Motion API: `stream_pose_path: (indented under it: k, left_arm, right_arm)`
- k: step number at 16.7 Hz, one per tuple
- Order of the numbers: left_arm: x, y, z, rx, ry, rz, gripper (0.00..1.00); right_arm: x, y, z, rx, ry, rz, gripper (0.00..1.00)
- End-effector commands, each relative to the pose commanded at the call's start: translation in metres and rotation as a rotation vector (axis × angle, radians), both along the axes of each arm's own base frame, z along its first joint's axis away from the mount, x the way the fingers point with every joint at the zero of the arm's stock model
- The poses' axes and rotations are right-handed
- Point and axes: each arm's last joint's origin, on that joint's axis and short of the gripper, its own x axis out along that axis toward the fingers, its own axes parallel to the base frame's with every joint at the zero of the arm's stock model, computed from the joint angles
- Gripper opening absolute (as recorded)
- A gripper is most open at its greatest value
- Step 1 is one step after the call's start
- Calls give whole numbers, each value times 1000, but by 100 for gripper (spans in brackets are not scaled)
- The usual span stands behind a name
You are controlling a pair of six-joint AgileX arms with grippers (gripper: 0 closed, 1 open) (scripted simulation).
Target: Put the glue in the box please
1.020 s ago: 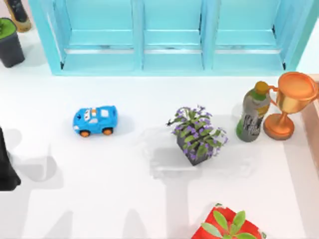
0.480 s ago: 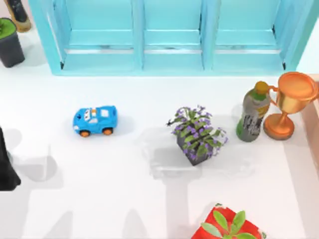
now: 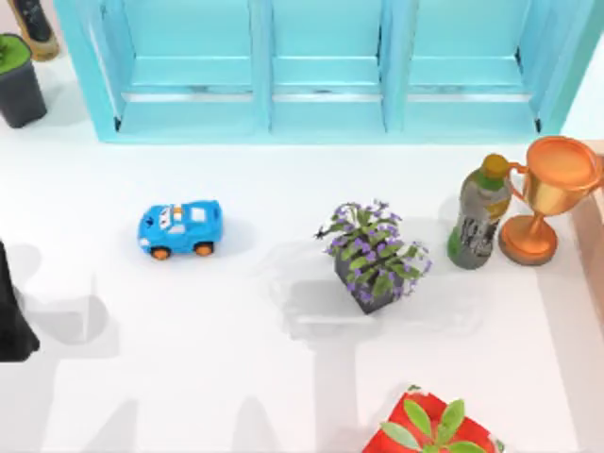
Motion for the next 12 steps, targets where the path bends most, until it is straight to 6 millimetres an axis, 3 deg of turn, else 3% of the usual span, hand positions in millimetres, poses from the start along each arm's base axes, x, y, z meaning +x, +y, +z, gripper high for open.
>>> stream_pose_path:
  k: [5,9,12]
  left_arm:
    - [0,0,0,0,0,0,100]
    - [0,0,0,0,0,0,100]
    - [0,0,0,0,0,0,100]
  right_arm:
    - [8,11,-14,20,8,-3,0]
    - [8,11,-14,21,8,-3,0]
    - [8,11,-14,21,8,-3,23]
